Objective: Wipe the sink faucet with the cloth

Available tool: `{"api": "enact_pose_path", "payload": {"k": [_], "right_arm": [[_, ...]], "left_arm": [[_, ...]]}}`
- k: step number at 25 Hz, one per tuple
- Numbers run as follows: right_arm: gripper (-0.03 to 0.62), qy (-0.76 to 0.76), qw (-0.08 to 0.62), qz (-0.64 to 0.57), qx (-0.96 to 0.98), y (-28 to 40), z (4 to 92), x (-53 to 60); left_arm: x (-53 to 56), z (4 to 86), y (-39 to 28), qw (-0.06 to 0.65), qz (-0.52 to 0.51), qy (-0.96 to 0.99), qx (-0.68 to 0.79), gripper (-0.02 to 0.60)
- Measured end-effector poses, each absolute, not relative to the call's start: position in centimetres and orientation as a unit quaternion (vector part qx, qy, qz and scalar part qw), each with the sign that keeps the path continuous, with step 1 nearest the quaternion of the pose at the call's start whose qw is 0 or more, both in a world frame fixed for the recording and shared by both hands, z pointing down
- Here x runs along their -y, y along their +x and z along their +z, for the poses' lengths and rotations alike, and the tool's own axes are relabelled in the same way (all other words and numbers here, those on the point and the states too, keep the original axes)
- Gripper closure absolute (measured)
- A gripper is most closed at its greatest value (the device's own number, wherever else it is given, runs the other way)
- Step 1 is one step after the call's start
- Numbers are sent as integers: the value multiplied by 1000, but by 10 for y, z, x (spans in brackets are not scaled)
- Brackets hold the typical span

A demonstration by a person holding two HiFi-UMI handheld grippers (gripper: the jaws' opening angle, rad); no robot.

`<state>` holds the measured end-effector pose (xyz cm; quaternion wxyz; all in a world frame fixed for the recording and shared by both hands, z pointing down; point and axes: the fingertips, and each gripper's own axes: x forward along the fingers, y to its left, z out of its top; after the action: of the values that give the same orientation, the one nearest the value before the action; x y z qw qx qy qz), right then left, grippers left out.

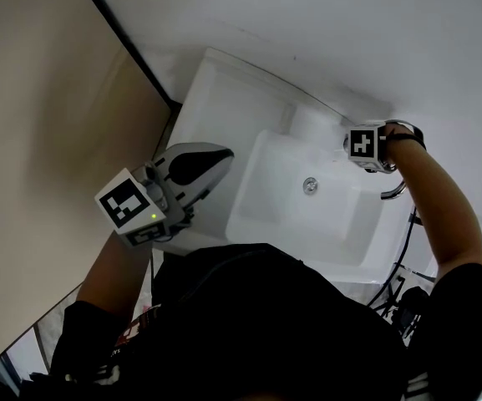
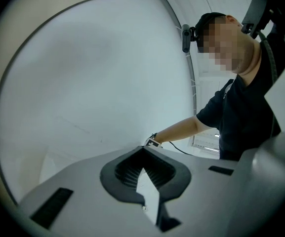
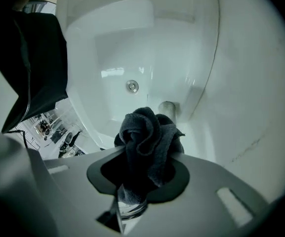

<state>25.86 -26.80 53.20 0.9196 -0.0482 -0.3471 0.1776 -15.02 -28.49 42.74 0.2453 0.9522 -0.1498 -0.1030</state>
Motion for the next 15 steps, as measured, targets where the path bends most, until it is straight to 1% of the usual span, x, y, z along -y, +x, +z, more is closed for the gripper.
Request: {"api": "enact_pose_path", "payload": {"k": [4,10,15], "right_arm": [[510,-22,917,190,350,262,507,267],[510,23,896,172,408,243,461,278],[510,41,871,208,443,232,437,237]], "left_arm": [[287,421,-150,236,-105,955,149,583],[286,425,-149,240,-101,955,142,583],[281,415,-145,241,-98,956,139,583]]}}
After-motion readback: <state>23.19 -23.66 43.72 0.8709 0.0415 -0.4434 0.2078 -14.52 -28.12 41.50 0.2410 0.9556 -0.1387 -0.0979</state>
